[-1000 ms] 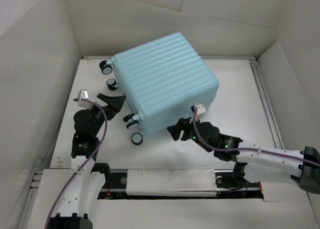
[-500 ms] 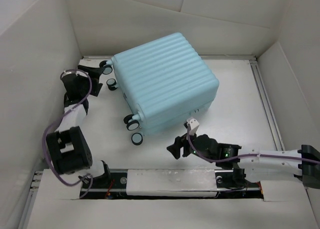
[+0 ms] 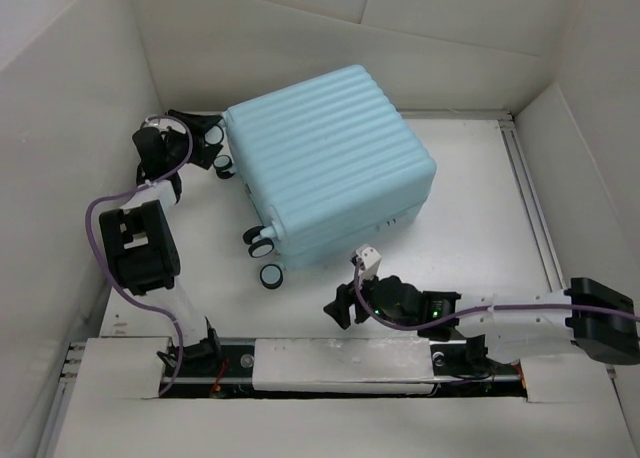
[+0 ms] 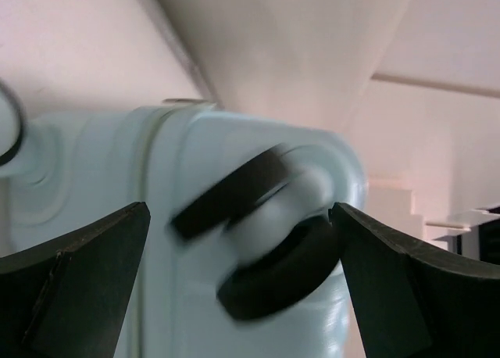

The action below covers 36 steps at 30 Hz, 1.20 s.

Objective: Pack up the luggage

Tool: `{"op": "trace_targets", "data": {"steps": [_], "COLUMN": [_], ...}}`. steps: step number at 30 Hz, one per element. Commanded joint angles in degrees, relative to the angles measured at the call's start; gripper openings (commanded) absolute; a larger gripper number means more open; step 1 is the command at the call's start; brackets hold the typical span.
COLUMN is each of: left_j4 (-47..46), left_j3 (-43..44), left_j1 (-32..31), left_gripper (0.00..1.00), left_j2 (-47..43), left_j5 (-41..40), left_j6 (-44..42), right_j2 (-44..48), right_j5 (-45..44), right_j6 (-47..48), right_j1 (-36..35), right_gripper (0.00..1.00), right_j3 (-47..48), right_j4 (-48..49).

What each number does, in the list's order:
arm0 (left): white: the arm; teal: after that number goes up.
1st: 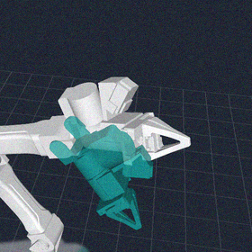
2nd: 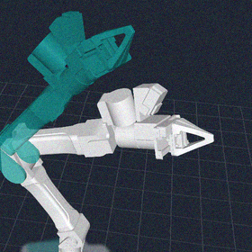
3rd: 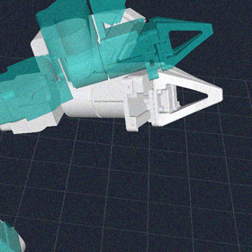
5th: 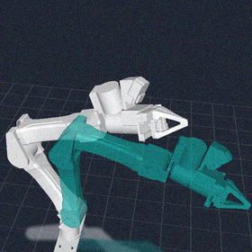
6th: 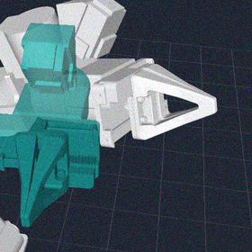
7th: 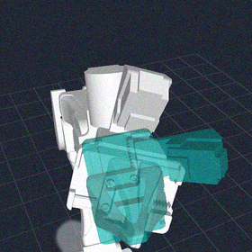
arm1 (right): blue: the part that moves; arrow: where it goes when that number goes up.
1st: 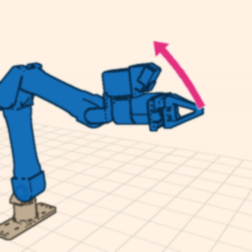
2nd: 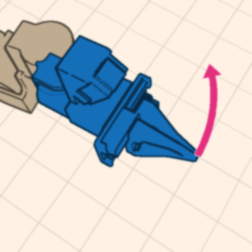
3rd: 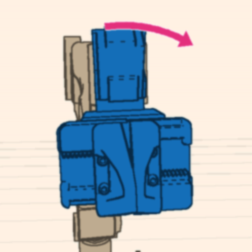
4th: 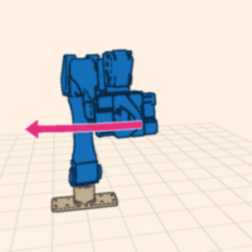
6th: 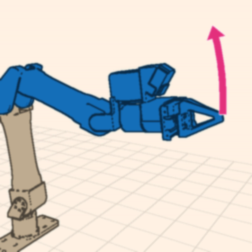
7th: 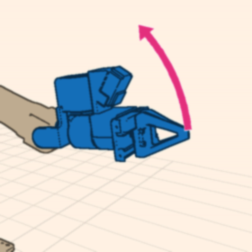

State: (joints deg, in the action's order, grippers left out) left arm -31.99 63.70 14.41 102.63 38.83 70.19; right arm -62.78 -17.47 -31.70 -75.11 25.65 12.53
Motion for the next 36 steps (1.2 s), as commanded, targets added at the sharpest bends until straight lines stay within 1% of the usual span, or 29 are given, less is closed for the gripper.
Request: {"op": "trace_targets", "data": {"steps": [1,4,7,11,14,17,18,19,20,21,22,23,24,26,27,31,32,33,34,35,36], "left_j4": [-10.6,-16.1,-16.6,-16.6,-17.3,-19.3,-21.3,-22.4,-23.5,-24.3,-25.7,-26.5,-27.1,-27.1,-27.1,-27.1,-27.1,-27.1,-27.1,-28.6,-29.4], "left_j3": [4.3,4.3,4.3,7.7,8.5,9.1,9.1,9.1,9.1,8.5,8.5,8.5,8.5,8.0,7.3,3.9,2.6,1.2,-2.1,-4.1,-6.2], "left_j1": [0.1,0.1,0.1,1.2,1.2,0.6,0.1,-0.5,-0.5,-1.2,-1.2,-1.8,-1.8,-1.8,-1.8,-1.8,-1.8,-1.8,-1.8,-1.8,-1.8], "left_gripper": [1.0,1.0,1.0,1.0,0.95,0.75,0.71,0.67,0.52,0.46,0.42,0.37,0.19,0.03,0.0,0.0,0.0,0.0,0.0,0.0,0.0], "left_j2": [-0.1,1.1,2.9,6.0,7.4,8.5,9.0,9.5,9.5,9.5,10.1,10.1,10.7,10.1,10.1,6.7,5.7,3.7,2.7,1.5,0.4], "left_j5": [0.2,0.2,0.7,1.9,1.9,2.4,2.4,2.4,2.9,2.9,2.9,2.9,2.9,2.9,2.9,2.9,2.9,2.9,2.9,2.9,3.5], "left_j6": [4.1,6.7,7.9,9.2,9.9,11.0,12.2,13.0,13.7,14.4,15.6,15.6,16.3,16.3,15.6,12.6,12.1,11.6,11.5,11.0,11.0], "right_j2": [-2.6,-4.5,-5.8,-5.8,-5.2,-5.2,-5.2,-5.2,-5.2,-5.2,-5.2,-5.2,-4.6,-4.6,-4.1,-1.3,-1.3,-0.7,-0.7,-0.7,-1.2], "right_j5": [1.8,2.4,2.4,1.7,-0.5,-4.0,-4.7,-5.5,-6.2,-6.7,-7.3,-7.3,-7.3,-7.3,-7.3,-6.7,-6.1,-3.6,-2.3,-1.0,1.1], "right_j6": [0.5,0.5,0.5,0.5,1.0,1.6,1.6,1.6,2.2,2.2,2.2,2.2,2.2,2.2,2.2,1.6,2.2,2.8,3.7,5.5,6.3], "right_j1": [-0.7,-1.3,-1.3,-1.3,-1.3,-1.3,-1.3,-1.3,-1.3,-1.3,-1.3,-0.7,-0.7,0.8,0.8,2.9,5.1,6.5,8.2,12.0,13.8], "right_gripper": [0.75,0.75,0.75,0.75,0.75,0.73,0.73,0.71,0.66,0.61,0.54,0.4,0.34,0.24,0.19,0.18,0.18,0.18,0.16,0.15,0.13], "right_j3": [0.5,1.2,1.9,2.4,2.4,3.0,3.0,3.5,4.1,4.1,4.6,4.6,4.6,4.6,4.0,2.7,2.7,2.7,3.5,4.2,5.9], "right_j4": [5.7,6.3,6.3,6.3,5.7,5.7,5.7,5.7,5.2,5.2,5.2,5.2,5.2,5.2,5.2,5.2,5.2,5.2,5.7,5.7,5.7]}}
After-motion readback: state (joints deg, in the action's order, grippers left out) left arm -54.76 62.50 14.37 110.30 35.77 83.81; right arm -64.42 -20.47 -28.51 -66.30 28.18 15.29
